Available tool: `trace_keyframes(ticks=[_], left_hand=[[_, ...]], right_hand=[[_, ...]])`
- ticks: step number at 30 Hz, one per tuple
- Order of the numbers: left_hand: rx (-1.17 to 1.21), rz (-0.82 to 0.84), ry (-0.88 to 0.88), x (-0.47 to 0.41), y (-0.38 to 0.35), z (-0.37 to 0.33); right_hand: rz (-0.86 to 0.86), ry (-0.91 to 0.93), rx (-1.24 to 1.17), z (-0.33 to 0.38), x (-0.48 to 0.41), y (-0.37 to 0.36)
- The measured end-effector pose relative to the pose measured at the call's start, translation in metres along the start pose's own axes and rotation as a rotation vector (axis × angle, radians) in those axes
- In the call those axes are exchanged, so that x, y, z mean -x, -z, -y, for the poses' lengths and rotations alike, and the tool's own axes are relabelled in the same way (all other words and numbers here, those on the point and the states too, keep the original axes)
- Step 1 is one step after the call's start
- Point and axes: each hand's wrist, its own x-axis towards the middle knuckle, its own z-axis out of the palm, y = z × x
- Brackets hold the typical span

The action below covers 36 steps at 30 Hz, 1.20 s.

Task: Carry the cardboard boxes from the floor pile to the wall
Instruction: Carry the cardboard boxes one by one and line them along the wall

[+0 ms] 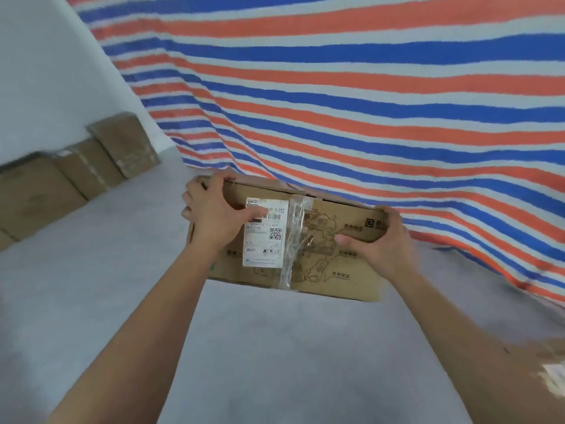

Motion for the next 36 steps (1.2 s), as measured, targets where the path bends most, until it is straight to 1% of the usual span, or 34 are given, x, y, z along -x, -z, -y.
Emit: trace_keyframes(ticks=[3,6,8,13,15,17,19,22,25,28,30,33,36], left_hand=[[0.019,-0.102,0.070,-0.045,0.035,0.056],[0.118,-0.134,0.157,-0.090,0.045,0.116],[0.166,-0.190,0.215,-0.133,0.053,0.157],[0.085,-0.328,0.325,-0.223,0.087,0.228],[0.078,-0.380,0.384,-0.259,0.114,0.273],[0.108,-0.443,0.463,-0.284,0.144,0.320],[0.104,-0.531,0.521,-0.298,0.178,0.367],[0.056,-0.624,0.555,-0.311,0.222,0.428],[0.025,-0.717,0.597,-0.336,0.264,0.518],[0.025,-0.747,0.642,-0.367,0.296,0.603],[0.008,-0.711,0.657,-0.399,0.313,0.639],[0.021,-0.647,0.673,-0.458,0.328,0.680],[0.041,-0.593,0.666,-0.522,0.325,0.723]], right_hand=[[0.014,0.104,0.055,0.059,-0.035,-0.061],[0.017,0.203,0.077,0.097,-0.079,-0.121],[0.045,0.265,0.080,0.126,-0.121,-0.177],[0.169,0.383,0.088,0.209,-0.212,-0.306],[0.231,0.439,0.093,0.254,-0.236,-0.365],[0.294,0.505,0.090,0.300,-0.250,-0.421],[0.391,0.560,0.096,0.347,-0.251,-0.484],[0.505,0.627,0.095,0.403,-0.246,-0.573],[0.577,0.697,0.087,0.460,-0.238,-0.685],[0.613,0.699,0.136,0.502,-0.231,-0.773],[0.607,0.683,0.144,0.524,-0.238,-0.816],[0.580,0.655,0.178,0.558,-0.265,-0.863],[0.543,0.643,0.218,0.586,-0.303,-0.905]])
